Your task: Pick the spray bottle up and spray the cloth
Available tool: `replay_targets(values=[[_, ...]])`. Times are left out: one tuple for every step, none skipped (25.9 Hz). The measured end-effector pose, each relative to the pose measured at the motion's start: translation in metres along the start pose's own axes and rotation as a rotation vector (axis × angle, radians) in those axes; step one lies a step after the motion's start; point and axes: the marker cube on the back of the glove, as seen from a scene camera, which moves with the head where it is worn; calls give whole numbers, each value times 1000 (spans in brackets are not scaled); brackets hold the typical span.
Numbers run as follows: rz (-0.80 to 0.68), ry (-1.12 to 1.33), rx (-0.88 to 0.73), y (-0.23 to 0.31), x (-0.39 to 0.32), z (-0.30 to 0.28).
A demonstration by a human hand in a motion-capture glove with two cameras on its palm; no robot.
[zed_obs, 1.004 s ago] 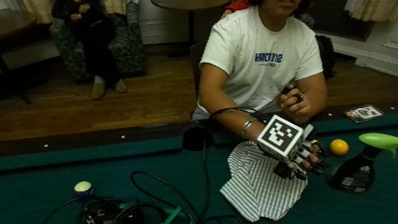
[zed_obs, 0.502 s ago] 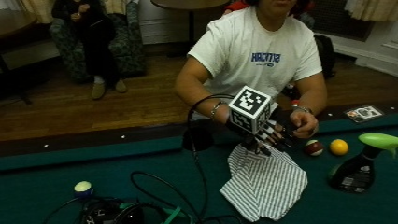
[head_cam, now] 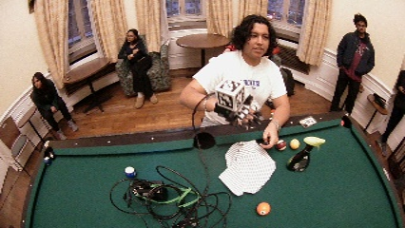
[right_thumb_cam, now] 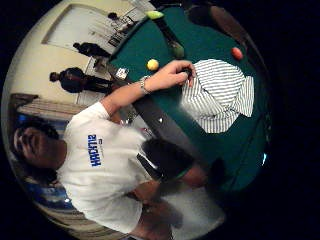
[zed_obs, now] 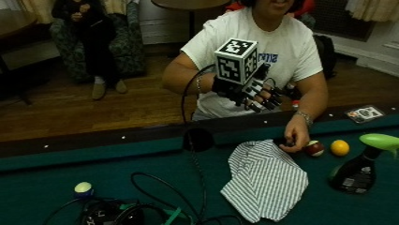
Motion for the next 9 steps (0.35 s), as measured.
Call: replay_targets(values=[[-5, 5, 2, 1, -1, -5], [-10, 7, 3, 1, -2, -8], [-14, 9, 2, 1, -3, -10], [-18, 10, 0, 1, -4, -10], [-21, 9, -2, 1, -4, -10], [-23, 8, -4, 0, -5, -9], [-24, 7, -5, 0, -6, -7], [-24, 5, -7, 0, -6, -6], [-24, 5, -7, 0, -6, -5]])
